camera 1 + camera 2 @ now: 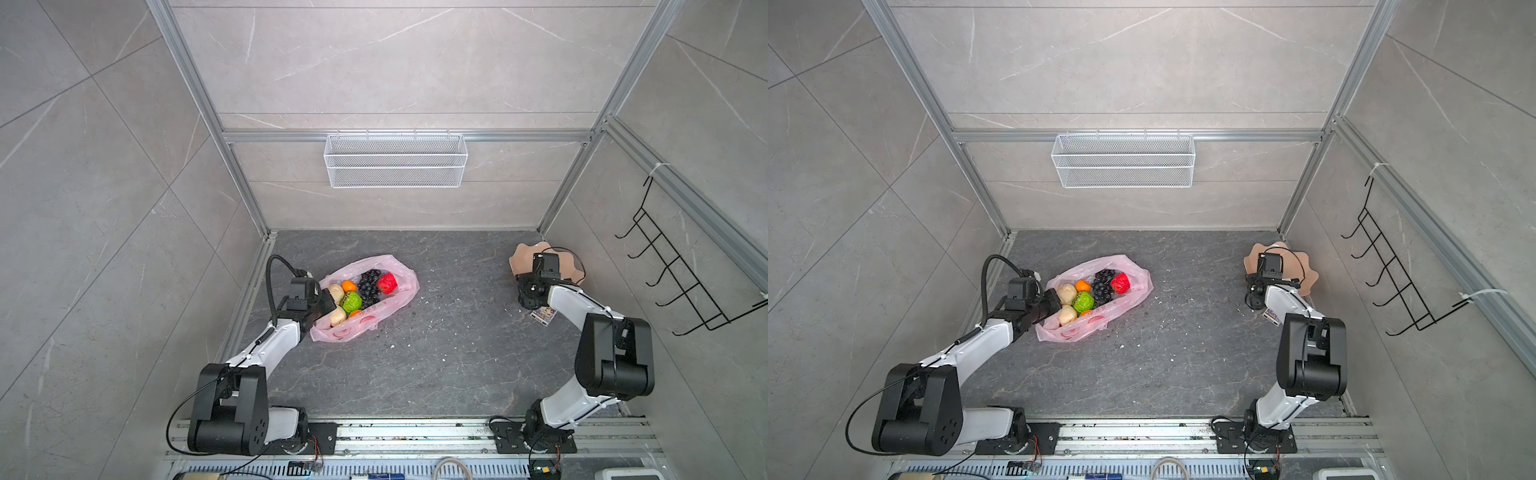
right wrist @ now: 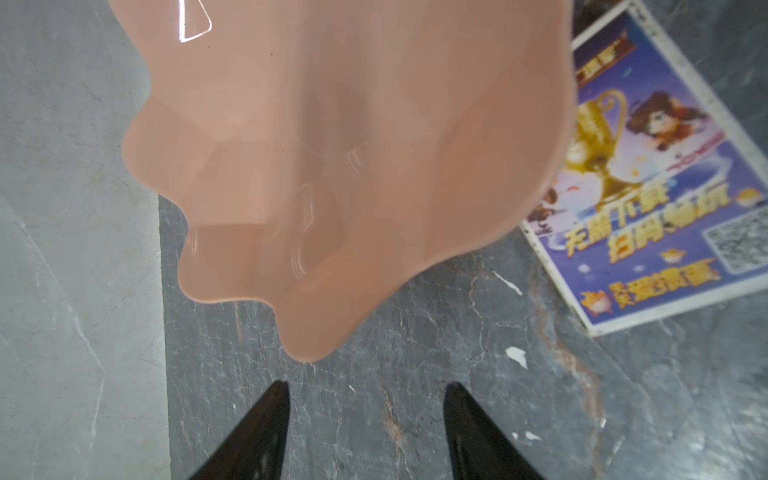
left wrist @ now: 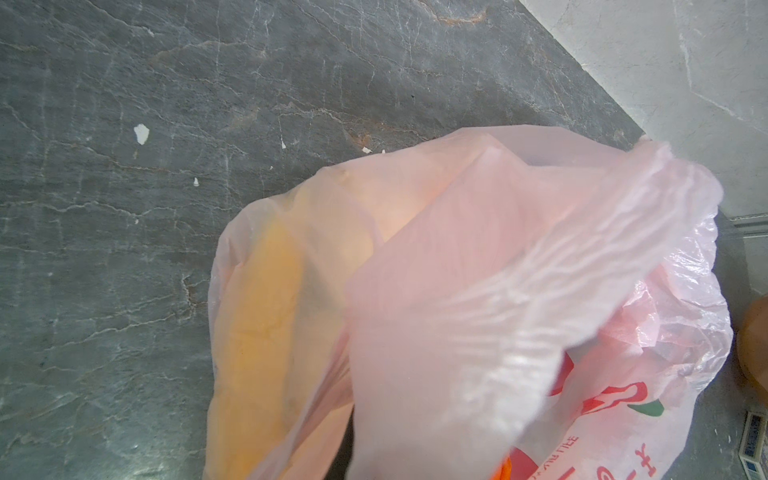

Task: Take the fake fruits out of the plastic bag
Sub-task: 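Grasp the rim of the peach wavy bowl with the right gripper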

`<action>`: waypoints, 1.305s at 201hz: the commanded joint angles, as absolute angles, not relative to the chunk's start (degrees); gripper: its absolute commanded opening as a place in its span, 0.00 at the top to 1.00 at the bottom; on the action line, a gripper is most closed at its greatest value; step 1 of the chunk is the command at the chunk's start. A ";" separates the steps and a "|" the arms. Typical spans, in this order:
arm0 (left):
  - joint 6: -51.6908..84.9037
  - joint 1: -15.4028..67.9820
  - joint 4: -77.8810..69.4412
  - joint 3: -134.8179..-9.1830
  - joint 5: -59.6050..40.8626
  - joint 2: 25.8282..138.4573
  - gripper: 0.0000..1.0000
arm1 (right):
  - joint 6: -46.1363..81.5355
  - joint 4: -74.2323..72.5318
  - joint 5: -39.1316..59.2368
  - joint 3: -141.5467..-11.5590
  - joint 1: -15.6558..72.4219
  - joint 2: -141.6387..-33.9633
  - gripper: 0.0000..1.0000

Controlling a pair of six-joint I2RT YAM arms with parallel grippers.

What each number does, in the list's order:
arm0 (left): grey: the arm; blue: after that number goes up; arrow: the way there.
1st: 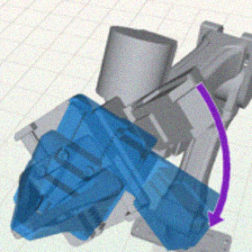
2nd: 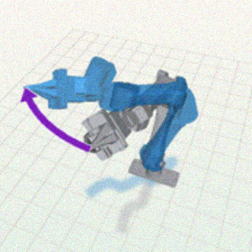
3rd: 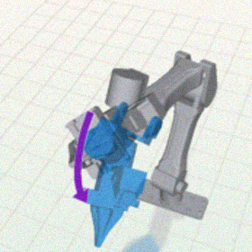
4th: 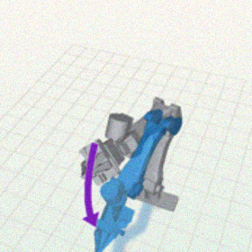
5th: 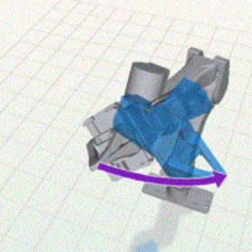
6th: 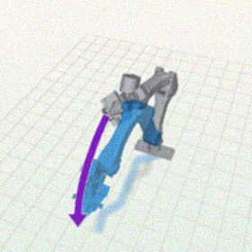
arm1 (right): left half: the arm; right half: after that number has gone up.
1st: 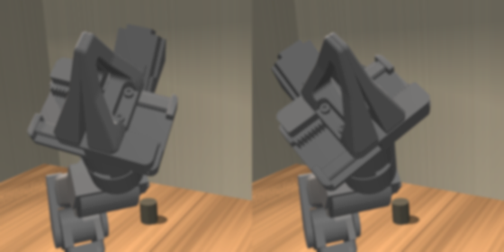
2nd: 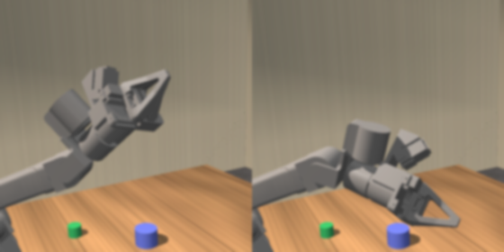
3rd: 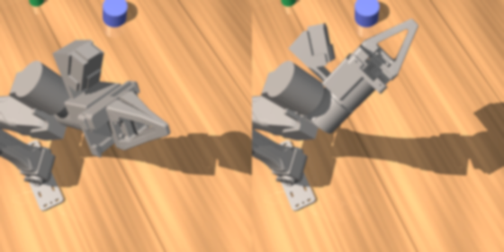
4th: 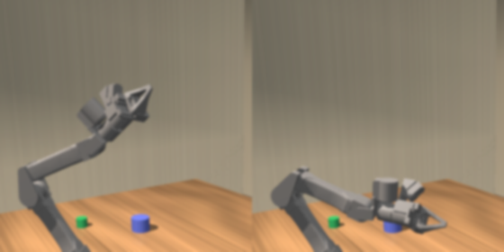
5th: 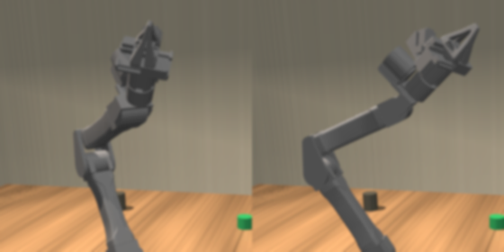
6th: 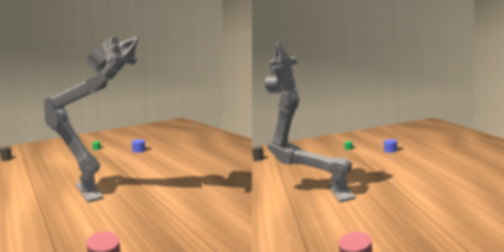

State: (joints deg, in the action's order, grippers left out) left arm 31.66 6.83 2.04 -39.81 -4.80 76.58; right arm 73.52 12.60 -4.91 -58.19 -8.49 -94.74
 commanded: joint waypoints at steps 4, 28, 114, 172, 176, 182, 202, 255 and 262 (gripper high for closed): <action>30.85 7.12 -0.54 -40.00 -5.89 77.26 1.00 | 77.86 12.51 -6.43 -60.25 -8.80 -97.08 0.38; 30.84 7.12 -0.75 -39.91 -5.98 77.34 1.00 | 80.99 12.23 -6.73 -60.69 -8.88 -98.90 0.40; 30.93 7.12 -1.69 -39.64 -6.98 77.68 1.00 | 85.14 14.65 -11.15 -64.03 -9.85 -102.45 0.50; 30.87 7.12 -1.93 -39.82 -7.56 78.22 1.00 | 84.74 13.18 -12.08 -64.27 -10.46 -102.43 0.62; 30.88 7.12 -1.92 -39.85 -7.60 78.18 1.00 | 84.74 13.18 -12.17 -64.26 -10.54 -102.52 0.63; 30.85 7.12 -1.87 -39.95 -7.56 78.22 1.00 | 84.68 13.09 -12.22 -64.41 -10.59 -102.56 0.64; 30.83 7.16 -1.91 -39.96 -7.64 78.31 1.00 | 85.00 13.44 -12.55 -64.49 -10.72 -102.66 0.69; 30.71 7.21 -1.91 -40.01 -7.73 78.40 1.00 | 85.28 13.80 -12.66 -63.22 -10.74 -101.07 0.83; 30.73 7.21 -1.93 -40.03 -7.75 78.40 1.00 | 85.26 13.63 -12.66 -62.82 -10.72 -100.62 0.84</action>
State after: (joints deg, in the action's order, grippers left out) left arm 31.66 6.87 -0.08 -39.66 -6.44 78.19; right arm 84.66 12.53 -11.40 -63.66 -10.59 -101.82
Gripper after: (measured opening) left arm 0.046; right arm 0.177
